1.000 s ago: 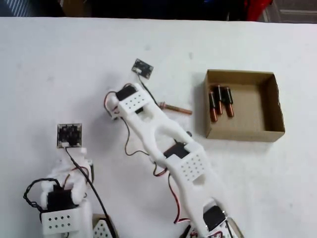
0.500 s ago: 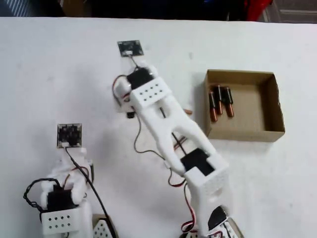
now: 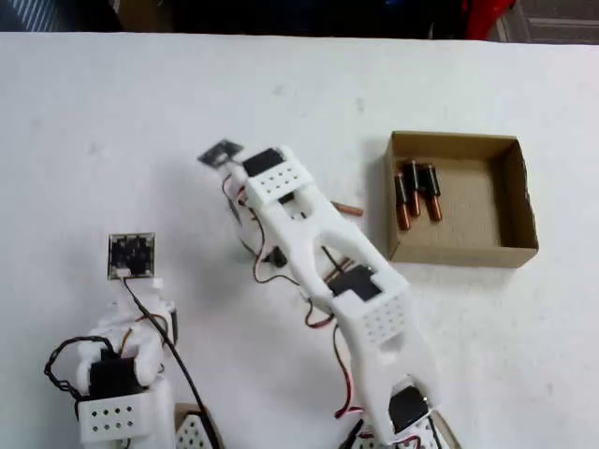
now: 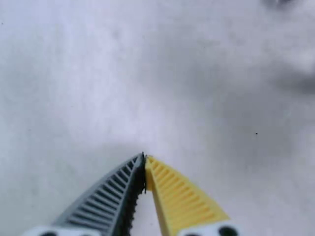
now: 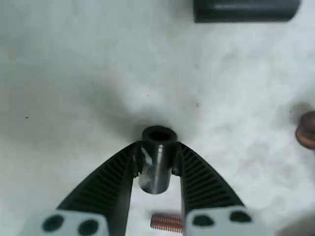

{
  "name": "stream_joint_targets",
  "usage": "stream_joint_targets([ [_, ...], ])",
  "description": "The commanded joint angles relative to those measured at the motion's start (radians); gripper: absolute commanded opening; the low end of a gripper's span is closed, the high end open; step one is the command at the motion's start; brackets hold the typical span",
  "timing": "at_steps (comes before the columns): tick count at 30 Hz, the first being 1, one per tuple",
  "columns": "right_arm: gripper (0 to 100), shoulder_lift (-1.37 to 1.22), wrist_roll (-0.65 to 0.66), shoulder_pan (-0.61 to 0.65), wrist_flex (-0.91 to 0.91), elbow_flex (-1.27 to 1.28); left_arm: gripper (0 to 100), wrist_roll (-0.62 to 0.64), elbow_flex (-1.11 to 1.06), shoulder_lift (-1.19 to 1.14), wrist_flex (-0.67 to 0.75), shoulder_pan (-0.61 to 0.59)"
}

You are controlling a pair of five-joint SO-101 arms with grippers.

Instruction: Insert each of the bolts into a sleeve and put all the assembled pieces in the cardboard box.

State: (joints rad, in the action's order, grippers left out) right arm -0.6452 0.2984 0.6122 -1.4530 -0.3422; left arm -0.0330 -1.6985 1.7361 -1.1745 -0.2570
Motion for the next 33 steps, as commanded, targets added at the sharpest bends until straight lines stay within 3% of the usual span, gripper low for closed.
stream_joint_targets([
  [1, 1.8, -0.005, 0.040, -0.013, 0.007, -0.040, 2, 0.002, 0.002, 0.010, 0.018, -0.005],
  [10, 12.9, -0.007, 0.038, -0.008, -0.025, -0.046, 2, 0.002, 0.002, 0.010, 0.018, -0.005],
  [22, 7.3, -0.050, 0.038, -0.007, -0.004, -0.031, 2, 0.002, 0.002, 0.010, 0.018, -0.005],
  [26, 2.1, 0.036, 0.038, -0.015, -0.030, -0.031, 2, 0.002, 0.002, 0.010, 0.018, -0.005],
  [33, 1.7, 0.240, 0.038, -0.018, -0.156, -0.029, 2, 0.002, 0.002, 0.010, 0.018, -0.007],
])
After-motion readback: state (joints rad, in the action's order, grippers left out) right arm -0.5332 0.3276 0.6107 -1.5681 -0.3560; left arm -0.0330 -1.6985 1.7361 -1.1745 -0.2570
